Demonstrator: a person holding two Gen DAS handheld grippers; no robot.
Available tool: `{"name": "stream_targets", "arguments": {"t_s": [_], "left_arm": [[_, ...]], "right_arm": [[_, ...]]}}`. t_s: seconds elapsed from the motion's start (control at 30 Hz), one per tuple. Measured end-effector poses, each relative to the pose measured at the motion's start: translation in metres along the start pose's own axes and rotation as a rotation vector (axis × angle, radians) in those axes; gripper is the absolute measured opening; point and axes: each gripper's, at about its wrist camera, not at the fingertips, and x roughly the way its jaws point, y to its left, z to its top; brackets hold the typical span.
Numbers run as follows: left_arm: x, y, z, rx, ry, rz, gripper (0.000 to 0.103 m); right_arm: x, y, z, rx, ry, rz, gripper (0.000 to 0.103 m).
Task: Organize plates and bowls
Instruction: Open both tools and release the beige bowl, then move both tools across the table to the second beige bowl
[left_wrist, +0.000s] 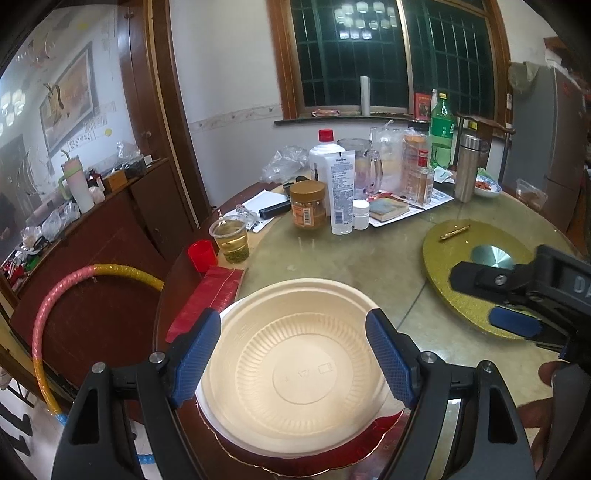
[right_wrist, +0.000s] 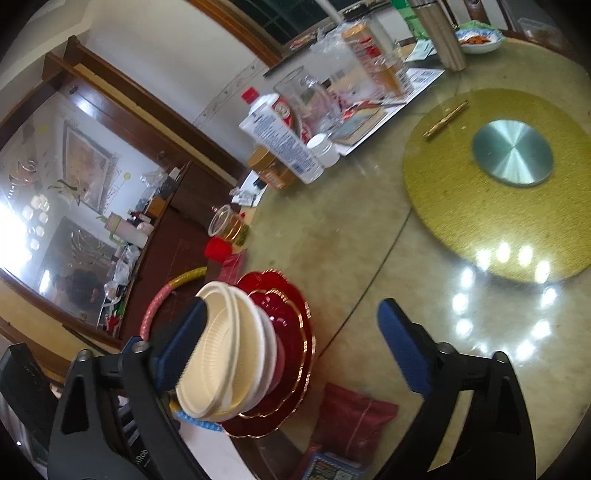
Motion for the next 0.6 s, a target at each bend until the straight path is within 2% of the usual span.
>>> {"name": "stream_targets", "arguments": {"t_s": [0.13, 0.37, 0.6], "left_arm": [[-0.003, -0.005, 0.003, 0.004, -0.011, -0.002, 0.081], [-0.010, -0.020, 0.007, 0.030, -0.028, -0.021, 0.081], [-0.020, -0.049, 0.010, 0.058, -0.046, -0.109, 0.082]], "right_arm": [[-0.011, -0.005, 0.004, -0.016, -0.044, -0.034, 0.101], [-0.020, -0.012, 0.004, -0.026, -0.055, -0.052, 0.101], [-0.036, -0.023, -0.001, -0.048, -0.044, -0.111, 0.101]]}}
